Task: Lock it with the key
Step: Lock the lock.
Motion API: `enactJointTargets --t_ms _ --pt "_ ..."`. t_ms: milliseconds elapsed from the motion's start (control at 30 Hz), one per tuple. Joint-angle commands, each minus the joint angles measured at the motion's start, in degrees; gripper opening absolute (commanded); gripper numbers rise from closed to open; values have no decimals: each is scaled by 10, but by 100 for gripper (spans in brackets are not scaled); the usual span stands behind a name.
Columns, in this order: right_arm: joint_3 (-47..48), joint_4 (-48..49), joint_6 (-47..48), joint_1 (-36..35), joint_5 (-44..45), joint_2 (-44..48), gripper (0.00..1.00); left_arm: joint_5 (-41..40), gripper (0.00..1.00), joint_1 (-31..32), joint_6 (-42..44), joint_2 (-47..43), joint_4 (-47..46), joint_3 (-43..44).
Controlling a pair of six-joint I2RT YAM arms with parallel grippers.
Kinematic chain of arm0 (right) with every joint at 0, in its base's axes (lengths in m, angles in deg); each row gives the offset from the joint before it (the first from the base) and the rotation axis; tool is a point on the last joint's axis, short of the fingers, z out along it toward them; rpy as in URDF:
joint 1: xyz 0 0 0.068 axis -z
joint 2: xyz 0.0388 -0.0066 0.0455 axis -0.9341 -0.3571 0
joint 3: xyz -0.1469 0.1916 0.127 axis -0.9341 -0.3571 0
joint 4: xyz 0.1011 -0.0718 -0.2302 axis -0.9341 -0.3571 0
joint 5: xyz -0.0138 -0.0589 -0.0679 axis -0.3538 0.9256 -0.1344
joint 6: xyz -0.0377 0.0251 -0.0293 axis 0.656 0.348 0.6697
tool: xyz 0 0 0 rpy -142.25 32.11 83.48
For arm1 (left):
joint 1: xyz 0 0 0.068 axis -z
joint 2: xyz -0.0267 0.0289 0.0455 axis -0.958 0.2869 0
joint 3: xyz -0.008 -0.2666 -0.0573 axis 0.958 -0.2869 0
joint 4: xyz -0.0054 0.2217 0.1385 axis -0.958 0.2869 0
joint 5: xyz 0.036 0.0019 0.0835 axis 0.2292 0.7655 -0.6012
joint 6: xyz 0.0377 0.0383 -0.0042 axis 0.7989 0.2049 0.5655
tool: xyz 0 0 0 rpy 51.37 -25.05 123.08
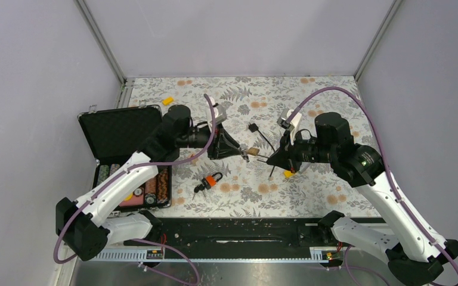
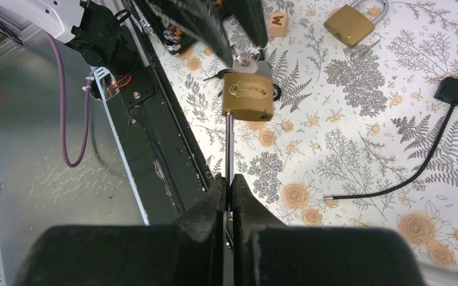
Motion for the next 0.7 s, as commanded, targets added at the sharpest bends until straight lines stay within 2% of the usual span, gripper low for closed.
enactJointTargets --t_ms 0,33,267,400,533,667 --pt "29 6 1 0 -1 1 0 -47 30 -16 -34 -36 -63 3" --pt "29 5 0 0 1 1 0 -56 32 -17 -38 -39 -68 0" --pt "29 6 -3 0 8 -1 0 -79 61 -21 -51 -49 -73 -3" --pt "30 6 -6 0 -2 -3 0 -14 77 -21 -52 -56 -123 -31" --pt "29 6 -4 0 -15 -4 0 76 84 -19 -97 -38 -206 -53" --pt "27 8 -2 0 -25 -3 0 109 88 -4 -146 -14 -293 -68"
